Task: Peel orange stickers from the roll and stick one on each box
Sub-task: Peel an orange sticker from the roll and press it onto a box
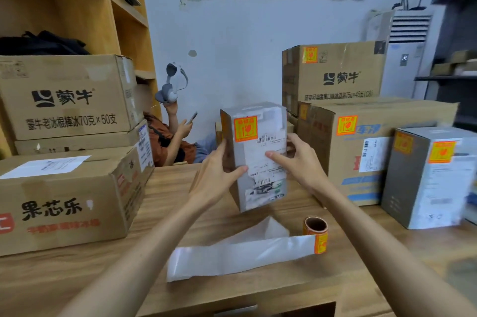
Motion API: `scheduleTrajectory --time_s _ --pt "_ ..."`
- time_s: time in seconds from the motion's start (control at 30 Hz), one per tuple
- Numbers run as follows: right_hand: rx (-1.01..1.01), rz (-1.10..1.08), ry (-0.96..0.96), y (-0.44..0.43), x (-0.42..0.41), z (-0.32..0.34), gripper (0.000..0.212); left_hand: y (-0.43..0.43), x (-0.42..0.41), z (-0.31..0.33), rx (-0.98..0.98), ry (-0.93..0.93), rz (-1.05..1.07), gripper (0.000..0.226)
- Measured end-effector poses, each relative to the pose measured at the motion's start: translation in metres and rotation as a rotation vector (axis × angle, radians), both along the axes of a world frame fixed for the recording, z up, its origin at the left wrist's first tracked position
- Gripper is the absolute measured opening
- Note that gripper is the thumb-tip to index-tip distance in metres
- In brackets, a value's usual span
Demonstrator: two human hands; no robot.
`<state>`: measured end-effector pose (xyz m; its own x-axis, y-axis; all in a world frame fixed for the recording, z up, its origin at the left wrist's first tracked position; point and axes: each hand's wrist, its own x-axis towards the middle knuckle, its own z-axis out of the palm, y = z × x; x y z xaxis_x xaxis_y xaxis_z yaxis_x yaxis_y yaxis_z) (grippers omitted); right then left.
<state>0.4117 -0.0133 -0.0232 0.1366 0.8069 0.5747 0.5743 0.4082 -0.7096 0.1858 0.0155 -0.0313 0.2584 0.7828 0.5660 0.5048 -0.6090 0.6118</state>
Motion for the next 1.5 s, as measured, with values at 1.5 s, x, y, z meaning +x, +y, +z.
scheduleTrajectory --time_s 1.5 --pt "-0.055 -0.719 -0.315 -0.106 0.190 -0.074 0.037 -0.034 0.251 -0.056 -0.123 0.123 -0.235 0.073"
